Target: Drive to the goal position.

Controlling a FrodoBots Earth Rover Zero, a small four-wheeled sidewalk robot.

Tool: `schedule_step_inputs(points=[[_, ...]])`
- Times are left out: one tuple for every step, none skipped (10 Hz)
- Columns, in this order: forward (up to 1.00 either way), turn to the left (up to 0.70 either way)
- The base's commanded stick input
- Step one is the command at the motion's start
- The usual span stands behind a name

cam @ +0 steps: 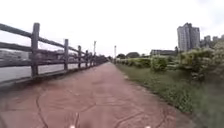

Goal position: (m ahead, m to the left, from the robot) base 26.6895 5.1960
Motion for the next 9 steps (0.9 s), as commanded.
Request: schedule_step_inputs(points=[[1.00, 0.02], [1.00, 0.02], [1.00, 0.02], [1.00, 0.02], [1.00, 0.02], [1.00, 0.02], [1.00, 0.02], [1.00, 0.02], [1.00, 0.02]])
